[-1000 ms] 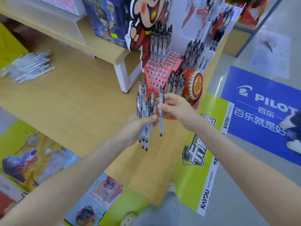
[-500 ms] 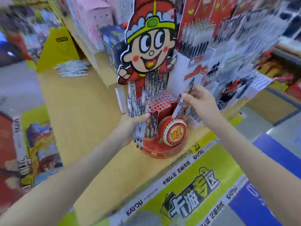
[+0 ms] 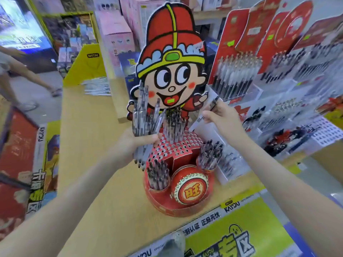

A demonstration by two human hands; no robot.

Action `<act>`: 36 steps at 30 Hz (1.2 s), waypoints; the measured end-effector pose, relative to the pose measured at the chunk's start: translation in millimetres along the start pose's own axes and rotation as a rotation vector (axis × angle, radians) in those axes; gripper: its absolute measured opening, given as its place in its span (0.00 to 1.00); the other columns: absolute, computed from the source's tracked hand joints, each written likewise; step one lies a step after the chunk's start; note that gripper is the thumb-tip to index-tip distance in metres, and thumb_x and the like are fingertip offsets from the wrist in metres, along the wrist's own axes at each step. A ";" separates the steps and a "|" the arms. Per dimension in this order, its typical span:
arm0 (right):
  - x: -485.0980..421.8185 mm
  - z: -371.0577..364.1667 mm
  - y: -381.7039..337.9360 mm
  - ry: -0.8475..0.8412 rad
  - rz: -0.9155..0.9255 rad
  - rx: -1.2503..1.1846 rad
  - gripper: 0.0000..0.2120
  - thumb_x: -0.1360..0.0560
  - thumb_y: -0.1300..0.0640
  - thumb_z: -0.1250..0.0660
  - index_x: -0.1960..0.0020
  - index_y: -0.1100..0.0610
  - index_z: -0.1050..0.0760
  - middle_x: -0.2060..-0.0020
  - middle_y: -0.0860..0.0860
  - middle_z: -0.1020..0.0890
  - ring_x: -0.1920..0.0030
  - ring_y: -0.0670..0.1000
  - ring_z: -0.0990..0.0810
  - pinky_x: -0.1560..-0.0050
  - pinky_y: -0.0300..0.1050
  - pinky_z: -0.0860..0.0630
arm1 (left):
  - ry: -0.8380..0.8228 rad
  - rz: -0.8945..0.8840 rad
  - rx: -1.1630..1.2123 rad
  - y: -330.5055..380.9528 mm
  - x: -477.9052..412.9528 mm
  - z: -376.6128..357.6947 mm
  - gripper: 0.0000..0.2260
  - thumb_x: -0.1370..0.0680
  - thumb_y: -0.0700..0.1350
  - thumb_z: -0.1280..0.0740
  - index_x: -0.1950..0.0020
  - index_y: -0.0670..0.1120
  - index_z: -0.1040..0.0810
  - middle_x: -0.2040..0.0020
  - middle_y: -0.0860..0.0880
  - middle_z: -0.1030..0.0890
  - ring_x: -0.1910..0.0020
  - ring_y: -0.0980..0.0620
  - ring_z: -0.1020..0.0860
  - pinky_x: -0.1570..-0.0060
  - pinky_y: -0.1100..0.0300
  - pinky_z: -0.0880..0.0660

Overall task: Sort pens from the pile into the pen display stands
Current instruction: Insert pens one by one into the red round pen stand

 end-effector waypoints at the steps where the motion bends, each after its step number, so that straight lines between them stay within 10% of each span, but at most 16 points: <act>1: -4.6 0.3 2.3 0.006 -0.011 -0.008 0.05 0.26 0.68 0.34 0.56 0.60 0.27 0.64 0.52 0.21 0.67 0.42 0.21 0.60 0.35 0.23 | 0.003 -0.006 -0.010 -1.5 -5.6 0.4 0.14 0.35 0.39 0.23 0.52 0.42 0.20 0.63 0.51 0.16 0.61 0.54 0.18 0.59 0.63 0.20; 9: -40.2 -14.0 30.0 -0.126 -0.092 0.024 0.01 0.26 0.66 0.33 0.55 0.62 0.24 0.61 0.56 0.18 0.60 0.53 0.17 0.48 0.51 0.20 | 0.039 -0.013 -0.068 -12.0 -22.0 1.6 0.17 0.39 0.52 0.19 0.54 0.50 0.17 0.59 0.49 0.16 0.56 0.51 0.17 0.53 0.54 0.22; 15: -59.4 -28.5 43.7 -0.305 -0.035 0.127 0.13 0.24 0.63 0.35 0.62 0.48 0.27 0.61 0.50 0.18 0.59 0.49 0.16 0.50 0.45 0.20 | 0.024 0.000 -0.185 -11.1 -26.5 -8.9 0.24 0.41 0.62 0.22 0.73 0.43 0.24 0.76 0.47 0.25 0.76 0.54 0.28 0.72 0.67 0.32; 21: -71.2 -35.5 38.6 -0.470 0.023 0.176 0.11 0.23 0.61 0.35 0.62 0.51 0.29 0.64 0.46 0.19 0.66 0.32 0.21 0.62 0.25 0.27 | 0.071 0.056 -0.180 -21.6 -34.5 -10.6 0.38 0.39 0.63 0.22 0.62 0.28 0.30 0.68 0.29 0.29 0.69 0.28 0.32 0.62 0.49 0.34; 28: -72.7 -41.4 34.4 -0.474 0.115 0.239 0.13 0.23 0.59 0.35 0.64 0.47 0.31 0.62 0.50 0.18 0.57 0.51 0.17 0.51 0.52 0.21 | 0.161 0.129 -0.190 -27.8 -37.1 -9.2 0.41 0.40 0.62 0.20 0.56 0.25 0.29 0.60 0.23 0.27 0.58 0.22 0.28 0.50 0.31 0.29; 36: -61.8 -52.3 37.4 -0.519 0.234 0.356 0.07 0.22 0.58 0.35 0.57 0.53 0.32 0.67 0.38 0.31 0.58 0.45 0.29 0.65 0.30 0.35 | 0.213 0.135 -0.182 -14.0 -34.4 -16.9 0.31 0.41 0.59 0.20 0.55 0.35 0.23 0.57 0.31 0.23 0.57 0.41 0.22 0.51 0.46 0.25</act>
Point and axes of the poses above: each hand's wrist, its own x-axis away from the middle knuckle, its own z-axis out of the back of the hand, y = z × x, the point moved 6 cm from there along -x, towards the middle knuckle
